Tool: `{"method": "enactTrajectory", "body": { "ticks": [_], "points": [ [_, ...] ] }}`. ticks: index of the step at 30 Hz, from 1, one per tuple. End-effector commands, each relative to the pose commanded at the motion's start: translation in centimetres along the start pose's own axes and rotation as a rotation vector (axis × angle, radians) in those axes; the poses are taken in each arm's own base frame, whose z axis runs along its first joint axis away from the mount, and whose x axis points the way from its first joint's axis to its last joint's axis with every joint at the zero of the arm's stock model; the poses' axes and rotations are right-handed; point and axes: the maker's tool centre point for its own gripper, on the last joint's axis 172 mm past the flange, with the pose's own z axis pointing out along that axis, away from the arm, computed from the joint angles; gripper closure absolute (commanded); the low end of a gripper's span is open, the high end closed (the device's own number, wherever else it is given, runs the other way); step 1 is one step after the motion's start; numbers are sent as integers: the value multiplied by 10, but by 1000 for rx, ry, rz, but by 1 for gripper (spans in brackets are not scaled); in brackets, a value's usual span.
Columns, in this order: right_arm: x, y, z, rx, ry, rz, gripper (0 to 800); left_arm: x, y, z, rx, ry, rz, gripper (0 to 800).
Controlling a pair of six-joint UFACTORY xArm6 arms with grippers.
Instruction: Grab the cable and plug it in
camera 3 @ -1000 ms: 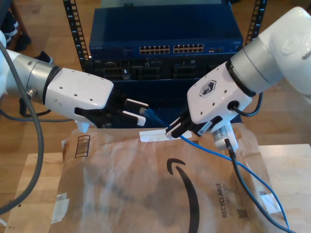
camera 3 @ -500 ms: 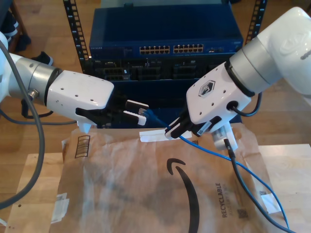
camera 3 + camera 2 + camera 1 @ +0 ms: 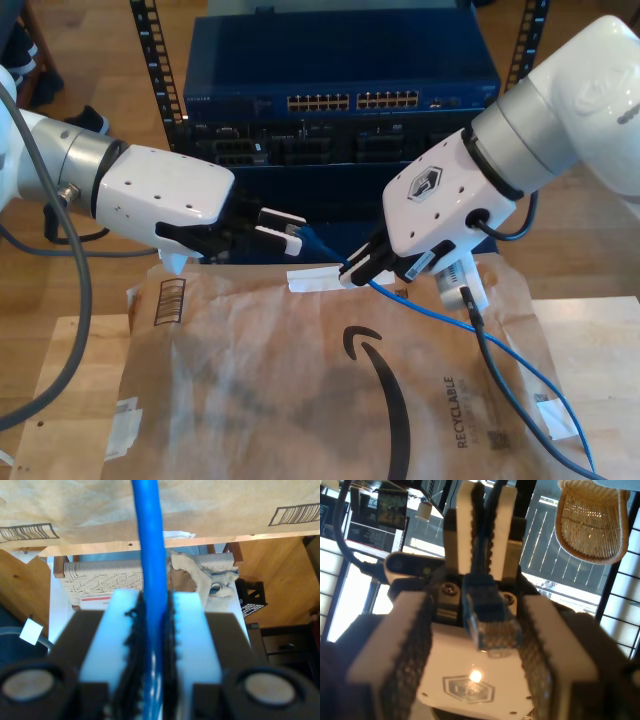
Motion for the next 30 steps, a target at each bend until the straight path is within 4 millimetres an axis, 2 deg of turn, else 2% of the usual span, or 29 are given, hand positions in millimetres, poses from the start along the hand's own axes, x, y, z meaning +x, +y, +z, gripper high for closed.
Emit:
{"method": "enactTrajectory", "body": {
  "ticks": [6,9,10,11,12,13,14,15,16,19,24,27,30],
  "points": [
    [0,0,0,0,0,0,794,1,1,0,-4,4,-1,644],
    [0,0,0,0,0,0,781,1,1,-1,-7,7,0,744],
    [0,0,0,0,0,0,751,1,2,-1,-9,7,0,762],
    [0,0,0,0,0,0,645,1,1,-1,-7,8,3,769],
    [0,1,1,-3,0,-4,453,2,1,-1,-5,10,3,776],
    [-1,1,1,-2,0,-13,371,2,1,-1,-5,10,1,794],
    [-1,0,1,-1,0,-25,355,2,1,-1,-5,9,1,795],
    [-1,0,1,1,0,-37,241,2,1,0,-3,10,0,795],
    [-1,-1,-1,6,-1,-45,160,1,1,0,-3,10,2,795],
    [-7,-12,-13,74,-1,-72,10,1,1,0,2,9,-1,797],
    [-17,-44,-67,406,33,-221,6,11,7,-7,23,-18,-167,797],
    [-32,-41,-73,473,28,-300,6,13,12,-22,52,-54,-229,797],
    [-47,-33,-77,499,15,-349,6,6,5,-30,111,-100,-241,797]
  ]
}}
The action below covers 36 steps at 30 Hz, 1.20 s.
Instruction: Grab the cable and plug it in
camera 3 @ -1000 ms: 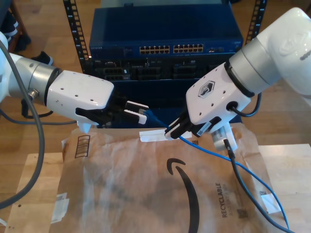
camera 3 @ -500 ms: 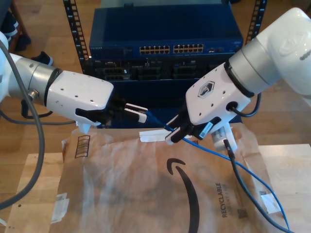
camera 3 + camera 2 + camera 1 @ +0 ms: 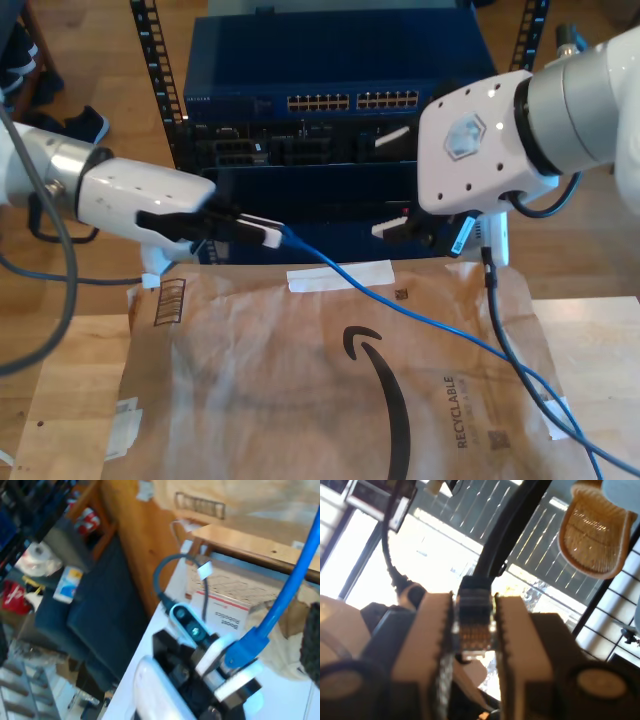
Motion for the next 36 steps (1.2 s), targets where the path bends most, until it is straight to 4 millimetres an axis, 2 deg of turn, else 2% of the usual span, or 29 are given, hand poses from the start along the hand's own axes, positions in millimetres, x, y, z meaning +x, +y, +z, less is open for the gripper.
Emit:
{"method": "enactTrajectory", "body": {
  "ticks": [3,5,8,11,13,19,26,28,36],
  "points": [
    [-14,8,-14,37,-23,-50,6,-22,-13,-2,78,-92,5,795],
    [-23,4,-22,96,-34,-105,6,-23,-13,-10,81,-117,-7,797],
    [-53,7,-19,131,-68,-185,6,-29,-13,-21,101,-161,-10,797],
    [-72,7,-21,182,-79,-292,4,-35,-10,-29,133,-216,-44,795],
    [-74,8,-17,211,-77,-317,4,-33,-14,-29,163,-221,-59,795],
    [-60,15,0,264,-44,-366,4,-37,-31,-28,223,-219,-45,794],
    [-99,36,8,285,-94,-473,6,-33,-31,-29,276,-244,-66,793],
    [-96,43,15,278,-90,-484,7,-33,-32,-29,282,-246,-69,793],
    [-91,49,30,252,-73,-487,13,-34,-44,-28,325,-245,-60,789]
  ]
}}
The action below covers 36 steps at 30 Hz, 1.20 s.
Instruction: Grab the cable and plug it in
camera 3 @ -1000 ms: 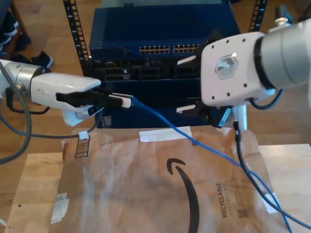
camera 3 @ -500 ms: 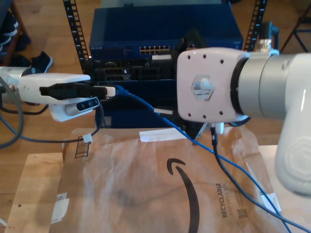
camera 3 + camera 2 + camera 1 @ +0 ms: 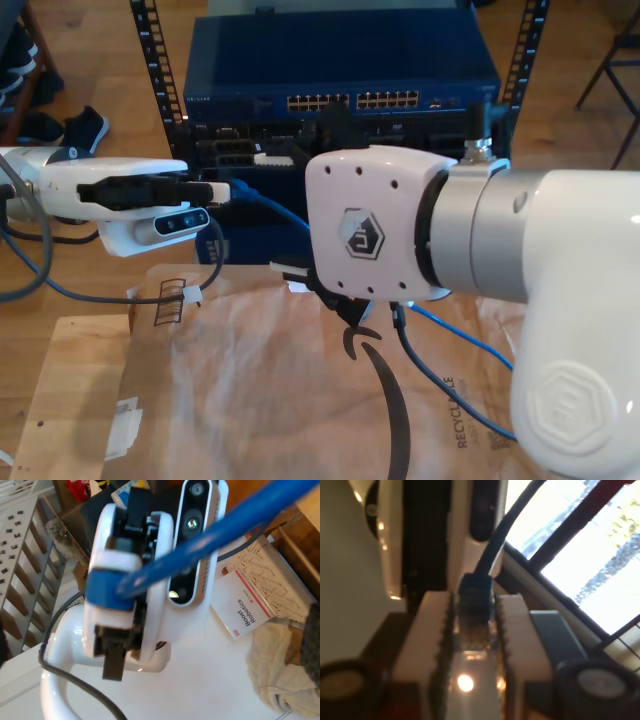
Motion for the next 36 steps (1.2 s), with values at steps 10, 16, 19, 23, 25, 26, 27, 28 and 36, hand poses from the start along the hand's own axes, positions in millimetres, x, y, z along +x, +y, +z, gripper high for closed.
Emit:
{"method": "enactTrajectory", "body": {
  "ticks": [10,16,19,23,25,26,27,28,36],
  "points": [
    [1,-4,-1,17,3,5,124,0,0,5,9,9,-1,784],
    [-1,-4,-1,17,1,4,201,1,0,5,9,8,-2,784],
    [-1,-3,0,15,0,5,244,1,0,5,9,8,-2,784],
    [-1,-3,-1,17,1,5,300,1,0,5,9,8,-2,783],
    [-1,-3,-1,17,1,5,326,1,0,5,9,8,-2,783],
    [-1,-3,-1,17,1,5,333,1,0,6,10,9,-2,783],
    [-1,-3,-1,17,1,5,335,1,0,6,10,9,-2,783],
    [-1,-3,-1,17,1,5,337,1,0,6,10,9,-2,783],
    [2,-24,-8,94,18,1,335,4,0,16,39,23,-10,780]
  ]
}}
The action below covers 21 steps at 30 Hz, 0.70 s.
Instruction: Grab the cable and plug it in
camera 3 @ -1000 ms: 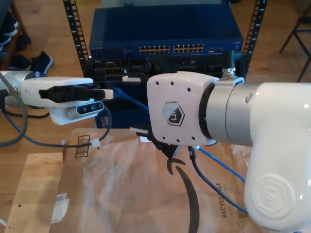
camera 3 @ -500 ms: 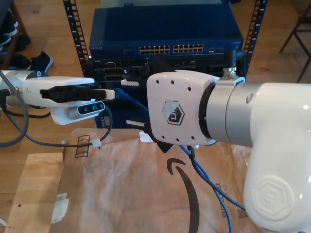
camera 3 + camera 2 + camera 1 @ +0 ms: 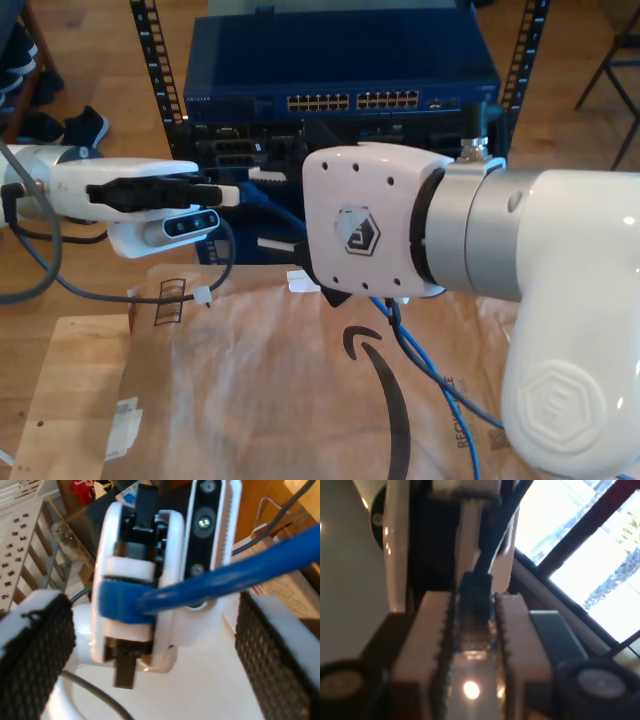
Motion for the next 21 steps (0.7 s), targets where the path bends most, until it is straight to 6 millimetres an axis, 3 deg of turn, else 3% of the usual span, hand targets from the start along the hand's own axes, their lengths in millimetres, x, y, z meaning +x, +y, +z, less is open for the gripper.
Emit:
{"method": "enactTrajectory", "body": {
  "ticks": [2,14,21],
  "points": [
    [-7,1,0,-1,-13,-6,335,0,0,1,0,3,10,779],
    [-8,3,0,-2,-15,-7,334,-7,-16,3,53,22,34,769],
    [-8,3,0,-1,-16,-7,335,-6,-10,-2,49,11,25,769]
  ]
}}
